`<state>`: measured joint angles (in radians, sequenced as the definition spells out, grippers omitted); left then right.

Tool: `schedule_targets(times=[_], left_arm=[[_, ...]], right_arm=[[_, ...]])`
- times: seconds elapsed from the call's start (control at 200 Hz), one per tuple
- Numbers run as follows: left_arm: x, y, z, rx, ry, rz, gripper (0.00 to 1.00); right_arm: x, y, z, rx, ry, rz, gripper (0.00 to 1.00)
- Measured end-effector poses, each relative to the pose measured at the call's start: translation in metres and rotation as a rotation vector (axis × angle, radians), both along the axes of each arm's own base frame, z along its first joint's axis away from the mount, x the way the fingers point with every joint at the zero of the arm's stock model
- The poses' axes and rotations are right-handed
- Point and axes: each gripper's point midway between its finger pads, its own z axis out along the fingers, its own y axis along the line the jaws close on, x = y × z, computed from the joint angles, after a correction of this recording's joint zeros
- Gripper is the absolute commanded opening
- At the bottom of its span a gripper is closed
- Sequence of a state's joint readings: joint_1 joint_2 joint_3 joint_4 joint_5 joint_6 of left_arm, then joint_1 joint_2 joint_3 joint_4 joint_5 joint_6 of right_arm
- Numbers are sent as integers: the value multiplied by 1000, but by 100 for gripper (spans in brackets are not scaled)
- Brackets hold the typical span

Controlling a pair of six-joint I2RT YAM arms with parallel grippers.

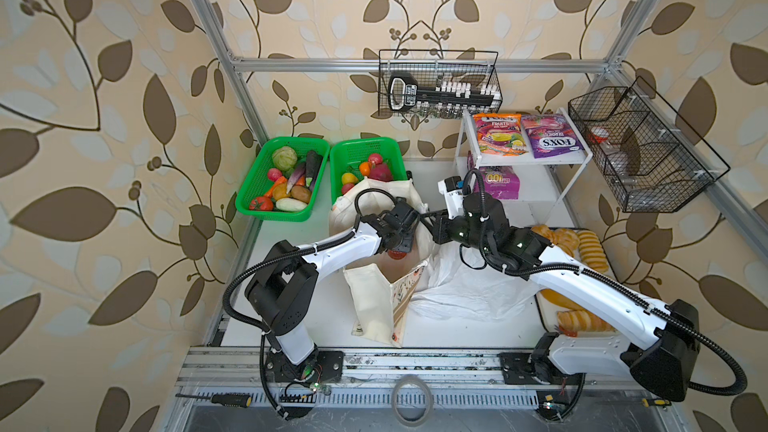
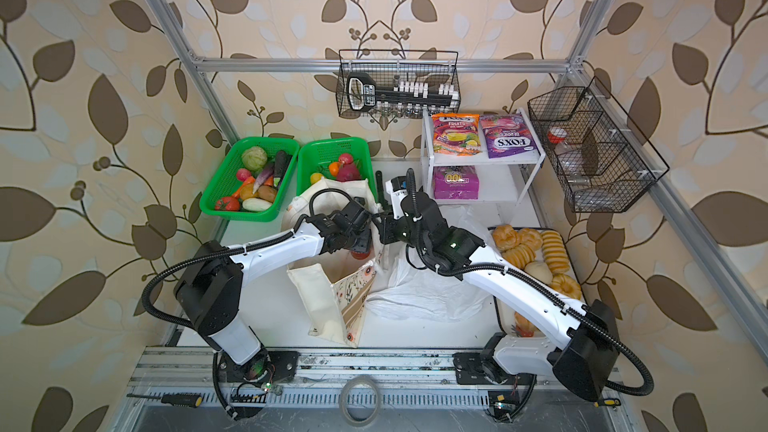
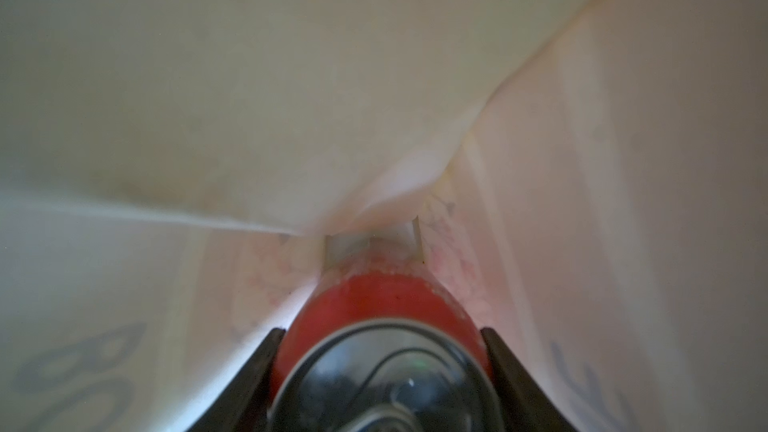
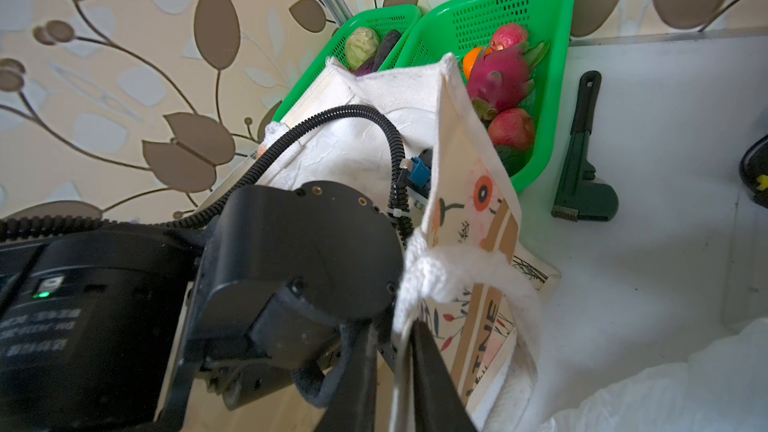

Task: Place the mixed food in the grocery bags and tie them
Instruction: 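Lower the Coke can into the tote bag and open the left gripper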

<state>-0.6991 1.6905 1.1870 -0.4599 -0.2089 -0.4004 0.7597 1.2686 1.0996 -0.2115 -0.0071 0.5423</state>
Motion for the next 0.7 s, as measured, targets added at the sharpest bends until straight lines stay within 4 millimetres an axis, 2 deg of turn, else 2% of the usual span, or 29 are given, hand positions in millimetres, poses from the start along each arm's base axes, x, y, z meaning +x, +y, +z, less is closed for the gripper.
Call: schedule_targets(times=[0.08,0.15,0.31,0.435,0.7], left_arm=[[1,-1,0,-1,0,0,15],[2,-2,0,-1,1,0,20],[2,-2,0,-1,2,0,49],[0,-2,1,-2,12,-6,64],[-5,-6,5,5,60,-34,78]], right_arm=[[0,-1,-2,-3,3,0,18],[0,-1,-3,-4,5,0,19],[0,-1,-4,-5,6,-1,21],[0,-2,-5,-3,8,-1,21],[0,-2,-5,8,16,4,25]])
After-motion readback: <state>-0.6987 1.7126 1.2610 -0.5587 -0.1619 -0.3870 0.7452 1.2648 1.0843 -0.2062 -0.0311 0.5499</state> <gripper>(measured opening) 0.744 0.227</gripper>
